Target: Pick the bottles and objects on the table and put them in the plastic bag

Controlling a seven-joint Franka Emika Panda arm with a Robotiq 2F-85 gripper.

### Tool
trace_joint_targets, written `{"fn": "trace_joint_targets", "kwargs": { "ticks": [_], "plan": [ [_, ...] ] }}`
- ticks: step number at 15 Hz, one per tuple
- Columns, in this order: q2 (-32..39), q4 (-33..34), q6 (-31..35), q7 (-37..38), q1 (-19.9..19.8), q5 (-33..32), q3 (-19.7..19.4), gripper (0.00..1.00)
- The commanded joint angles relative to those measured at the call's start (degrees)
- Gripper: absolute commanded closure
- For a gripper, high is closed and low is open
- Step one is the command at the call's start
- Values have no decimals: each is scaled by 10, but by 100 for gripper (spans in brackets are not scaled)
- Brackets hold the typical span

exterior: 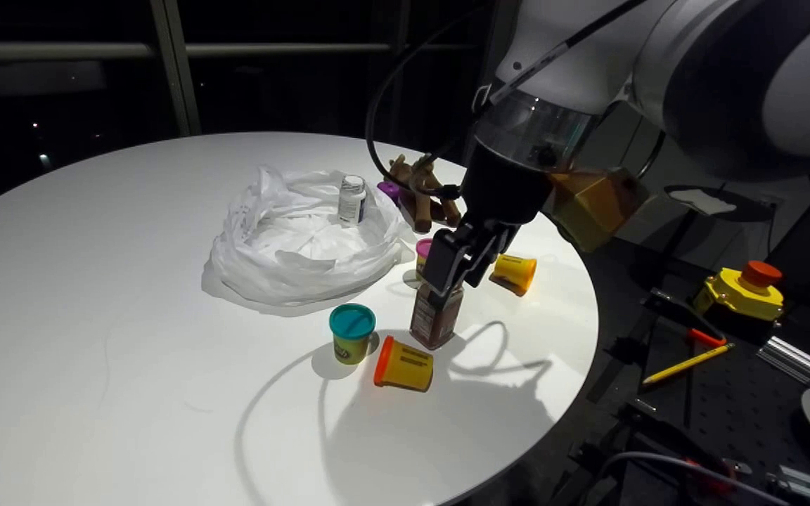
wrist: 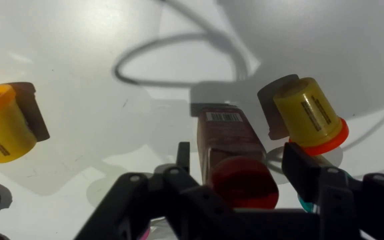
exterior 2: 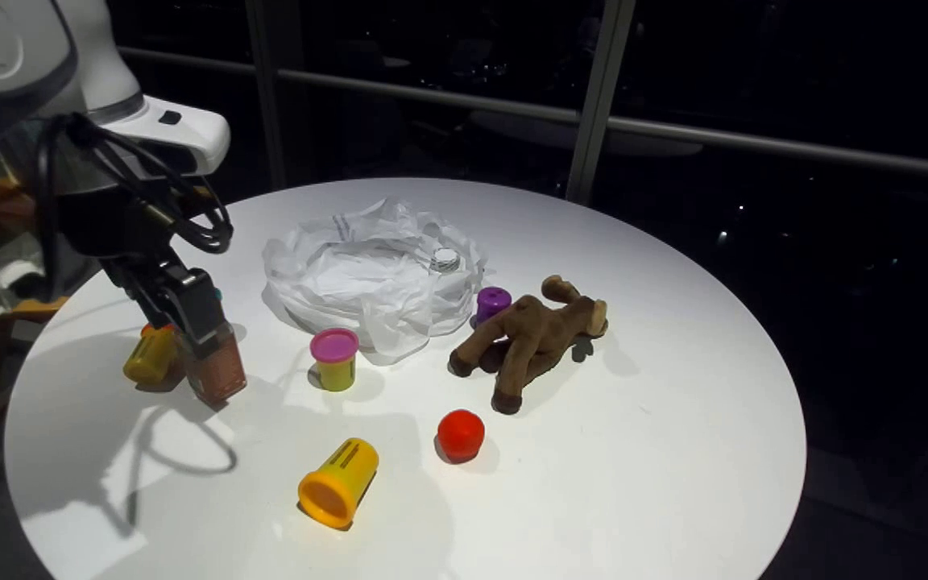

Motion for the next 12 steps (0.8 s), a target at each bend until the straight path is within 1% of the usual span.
{"fn": "trace_joint_targets", "kwargs": {
  "ticks": [1, 2, 3, 4, 5, 6, 7, 8, 10, 11, 12],
  "plan": [
    [18, 16, 32, 31, 24, -97, -56, 31],
    [20, 19, 36, 39, 32, -125, -72, 10],
    [22, 23, 40, 46, 37, -147, -85, 8],
    [26, 26, 43, 50, 40, -162, -93, 3],
    [29, 28, 48, 53, 42, -169, -97, 3],
    [32, 28, 50, 49, 39, -165, -93, 36],
    [33, 29, 51, 48, 40, -166, -94, 31],
    [35, 25, 51, 38, 34, -151, -83, 31],
    [38, 22, 50, 29, 25, -136, -69, 49],
    [38, 21, 48, 28, 23, -132, -64, 59],
    [37, 22, 46, 29, 24, -132, -63, 67]
  ]
}}
